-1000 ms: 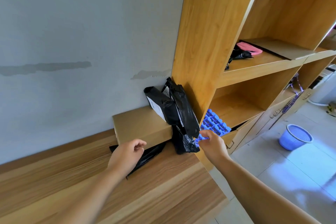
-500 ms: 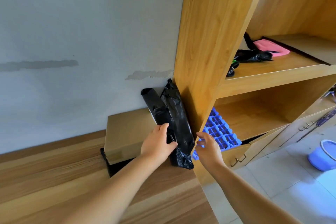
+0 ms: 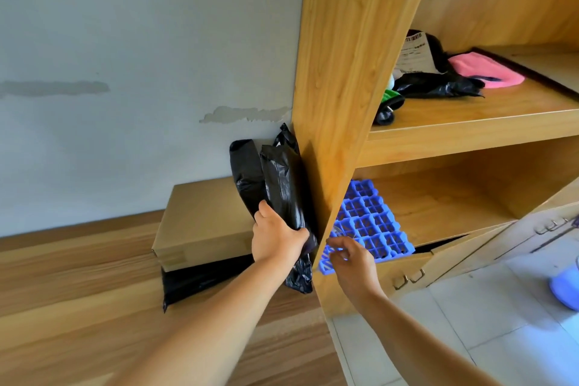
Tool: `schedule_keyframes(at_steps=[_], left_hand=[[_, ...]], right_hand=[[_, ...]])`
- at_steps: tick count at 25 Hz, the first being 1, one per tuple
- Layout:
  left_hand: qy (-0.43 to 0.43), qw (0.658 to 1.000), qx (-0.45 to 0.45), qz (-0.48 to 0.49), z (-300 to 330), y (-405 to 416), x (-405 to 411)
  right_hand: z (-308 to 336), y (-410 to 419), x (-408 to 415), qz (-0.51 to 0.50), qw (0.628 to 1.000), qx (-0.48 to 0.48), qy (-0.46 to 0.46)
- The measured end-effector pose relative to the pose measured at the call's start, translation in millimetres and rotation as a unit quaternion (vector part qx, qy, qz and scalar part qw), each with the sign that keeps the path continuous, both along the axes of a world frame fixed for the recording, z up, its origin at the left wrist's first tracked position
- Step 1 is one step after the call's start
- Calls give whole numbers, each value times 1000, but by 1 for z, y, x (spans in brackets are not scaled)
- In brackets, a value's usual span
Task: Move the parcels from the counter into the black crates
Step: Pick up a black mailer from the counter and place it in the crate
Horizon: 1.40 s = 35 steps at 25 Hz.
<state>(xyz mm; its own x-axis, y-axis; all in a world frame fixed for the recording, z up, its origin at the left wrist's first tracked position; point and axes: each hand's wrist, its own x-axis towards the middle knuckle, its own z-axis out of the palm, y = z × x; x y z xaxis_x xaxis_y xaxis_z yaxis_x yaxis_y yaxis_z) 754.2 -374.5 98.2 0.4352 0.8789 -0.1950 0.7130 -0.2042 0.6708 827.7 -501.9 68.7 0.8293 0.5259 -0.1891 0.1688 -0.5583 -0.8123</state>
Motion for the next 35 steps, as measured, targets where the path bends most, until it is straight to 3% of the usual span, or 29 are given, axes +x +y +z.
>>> schedule_keyframes(at_steps=[6, 17, 23, 35], left_hand=[[-18, 998, -39, -36, 12, 19, -42], [-245, 958, -149, -26, 100, 76, -169], [-320, 940, -113, -39, 145, 98, -214], [-393, 915, 3, -92, 232, 134, -252]], right_hand=[[15, 19, -15, 33, 999, -13, -2], [92, 99, -80, 93, 986, 125, 60], [167, 135, -115, 147, 963, 213, 73], [268, 171, -151, 206, 932, 296, -21]])
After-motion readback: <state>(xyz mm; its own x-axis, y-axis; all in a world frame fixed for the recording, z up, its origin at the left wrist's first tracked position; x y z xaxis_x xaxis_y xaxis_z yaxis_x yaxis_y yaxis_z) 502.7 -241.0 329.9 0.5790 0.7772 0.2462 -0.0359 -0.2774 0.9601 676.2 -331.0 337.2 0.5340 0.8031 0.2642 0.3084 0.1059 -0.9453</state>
